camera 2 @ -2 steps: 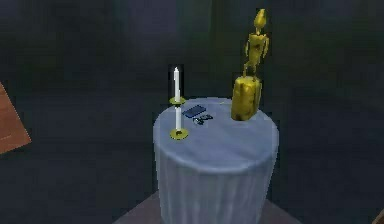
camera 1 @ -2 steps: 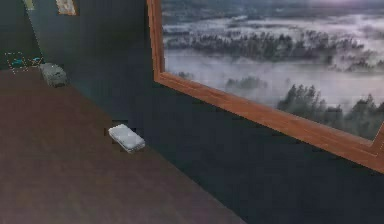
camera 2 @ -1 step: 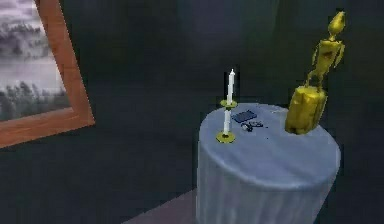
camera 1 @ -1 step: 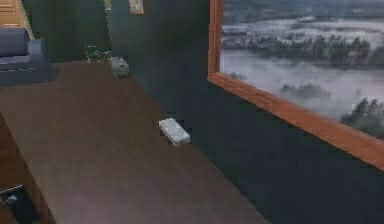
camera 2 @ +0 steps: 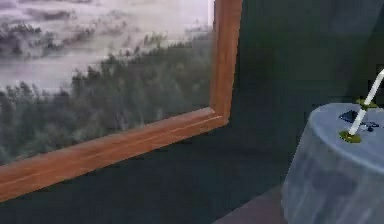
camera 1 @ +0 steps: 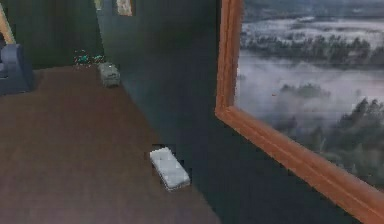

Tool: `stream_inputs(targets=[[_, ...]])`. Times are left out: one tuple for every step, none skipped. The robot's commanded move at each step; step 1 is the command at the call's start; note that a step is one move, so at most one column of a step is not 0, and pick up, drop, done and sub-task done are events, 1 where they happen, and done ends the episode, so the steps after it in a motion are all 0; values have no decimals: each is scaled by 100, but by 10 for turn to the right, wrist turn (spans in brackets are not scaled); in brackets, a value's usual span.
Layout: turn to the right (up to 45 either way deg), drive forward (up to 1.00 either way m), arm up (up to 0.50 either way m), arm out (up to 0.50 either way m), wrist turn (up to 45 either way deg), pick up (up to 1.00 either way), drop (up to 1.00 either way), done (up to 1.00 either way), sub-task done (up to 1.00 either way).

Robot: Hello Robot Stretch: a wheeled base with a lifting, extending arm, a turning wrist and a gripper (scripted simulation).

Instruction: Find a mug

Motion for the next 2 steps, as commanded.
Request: stream_inputs(targets=[[-270,0,0,0,0,0,0,0,0],[-30,0,0,0,0,0,0,0,0]])
